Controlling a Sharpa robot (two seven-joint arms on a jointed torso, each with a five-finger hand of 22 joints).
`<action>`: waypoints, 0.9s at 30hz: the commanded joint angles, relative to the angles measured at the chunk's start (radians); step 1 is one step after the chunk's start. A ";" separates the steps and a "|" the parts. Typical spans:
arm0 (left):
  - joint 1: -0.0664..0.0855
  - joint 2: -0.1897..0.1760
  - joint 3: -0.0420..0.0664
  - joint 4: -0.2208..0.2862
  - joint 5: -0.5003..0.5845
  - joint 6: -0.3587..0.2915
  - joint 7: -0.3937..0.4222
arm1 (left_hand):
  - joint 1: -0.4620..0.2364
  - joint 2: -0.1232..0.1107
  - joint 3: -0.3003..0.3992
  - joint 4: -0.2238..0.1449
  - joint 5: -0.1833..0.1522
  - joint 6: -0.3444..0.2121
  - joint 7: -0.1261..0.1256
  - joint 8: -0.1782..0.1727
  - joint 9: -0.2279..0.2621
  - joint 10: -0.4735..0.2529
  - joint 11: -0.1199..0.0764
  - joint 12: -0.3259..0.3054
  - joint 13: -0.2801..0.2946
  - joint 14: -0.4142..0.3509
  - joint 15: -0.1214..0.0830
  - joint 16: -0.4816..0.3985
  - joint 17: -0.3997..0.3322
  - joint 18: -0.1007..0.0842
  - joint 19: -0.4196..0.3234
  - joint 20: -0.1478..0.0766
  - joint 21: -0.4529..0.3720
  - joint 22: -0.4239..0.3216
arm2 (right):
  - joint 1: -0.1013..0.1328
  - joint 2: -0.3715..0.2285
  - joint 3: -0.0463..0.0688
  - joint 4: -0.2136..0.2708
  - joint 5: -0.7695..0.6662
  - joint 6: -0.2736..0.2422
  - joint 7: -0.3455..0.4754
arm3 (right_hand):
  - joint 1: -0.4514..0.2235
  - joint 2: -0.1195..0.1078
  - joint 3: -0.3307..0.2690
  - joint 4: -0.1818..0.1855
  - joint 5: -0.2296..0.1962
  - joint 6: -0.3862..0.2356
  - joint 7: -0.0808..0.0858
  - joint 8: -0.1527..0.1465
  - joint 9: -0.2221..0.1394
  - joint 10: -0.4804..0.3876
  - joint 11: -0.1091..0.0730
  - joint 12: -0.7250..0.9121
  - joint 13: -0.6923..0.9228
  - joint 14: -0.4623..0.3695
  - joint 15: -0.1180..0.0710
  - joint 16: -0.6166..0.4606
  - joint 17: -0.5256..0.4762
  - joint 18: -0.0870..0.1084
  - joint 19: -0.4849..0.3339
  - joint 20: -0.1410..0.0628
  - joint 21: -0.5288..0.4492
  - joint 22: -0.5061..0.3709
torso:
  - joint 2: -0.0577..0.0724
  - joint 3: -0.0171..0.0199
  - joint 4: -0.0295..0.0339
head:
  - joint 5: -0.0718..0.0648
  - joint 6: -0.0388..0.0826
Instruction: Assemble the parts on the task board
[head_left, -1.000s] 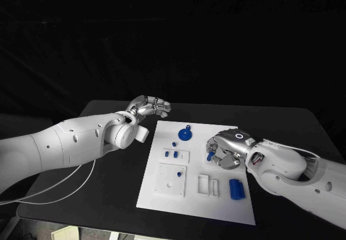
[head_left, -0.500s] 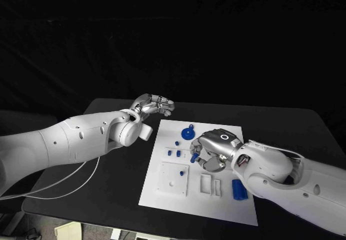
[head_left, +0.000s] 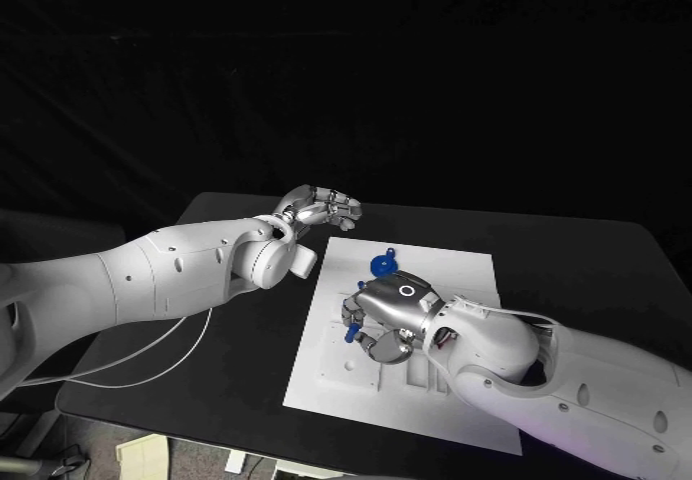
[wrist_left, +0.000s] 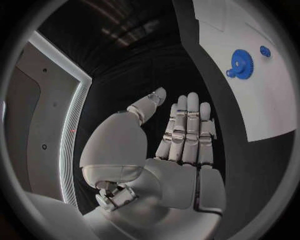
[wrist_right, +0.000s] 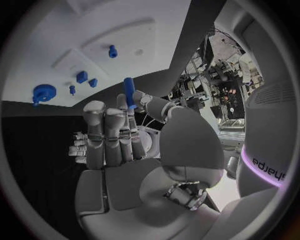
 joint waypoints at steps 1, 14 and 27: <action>0.001 0.004 0.001 0.001 0.008 0.009 0.013 | -0.004 0.004 -0.001 0.006 0.002 -0.007 0.001 0.002 -0.002 -0.006 0.000 -0.005 -0.001 0.006 0.003 -0.006 0.002 0.004 0.001 0.004 -0.004 0.001 | -0.007 0.020 -0.007 -0.007 -0.031 -0.001 0.018 | -0.003 0.007 0.007 0.000 -0.001 0.007 -0.002 0.003 0.002 0.006 0.001 0.006 0.002 0.003 -0.007 0.004 0.001 0.109 0.000 -0.005 0.004 0.015 | 0.001 0.0008 0.0007 | 0.008 -0.003; 0.001 0.007 0.001 0.002 0.008 0.011 0.011 | -0.004 0.004 -0.001 0.006 0.001 -0.007 0.001 0.002 -0.002 -0.006 0.000 -0.005 -0.001 0.007 0.003 -0.007 0.003 0.004 0.001 0.004 -0.004 0.001 | -0.018 0.044 -0.050 -0.048 -0.052 0.015 0.021 | -0.003 0.008 0.007 -0.003 -0.001 0.007 -0.002 0.003 0.002 0.007 0.001 0.006 0.003 0.003 -0.007 0.005 0.001 0.109 0.001 -0.006 0.005 0.015 | 0.002 0.0025 -0.0008 | 0.016 -0.009; 0.001 0.007 0.001 0.001 0.008 0.013 0.011 | -0.004 0.005 -0.001 0.006 0.001 -0.007 0.001 0.002 -0.002 -0.006 0.000 -0.005 -0.001 0.007 0.003 -0.008 0.004 0.004 0.001 0.004 -0.005 0.002 | -0.022 0.041 -0.058 -0.050 -0.053 0.035 0.015 | -0.005 0.009 0.006 -0.006 -0.001 0.008 -0.002 0.004 0.003 0.008 0.001 0.006 0.004 0.004 -0.008 0.005 0.001 0.109 0.002 -0.006 0.006 0.016 | 0.001 0.0026 -0.0019 | 0.017 -0.014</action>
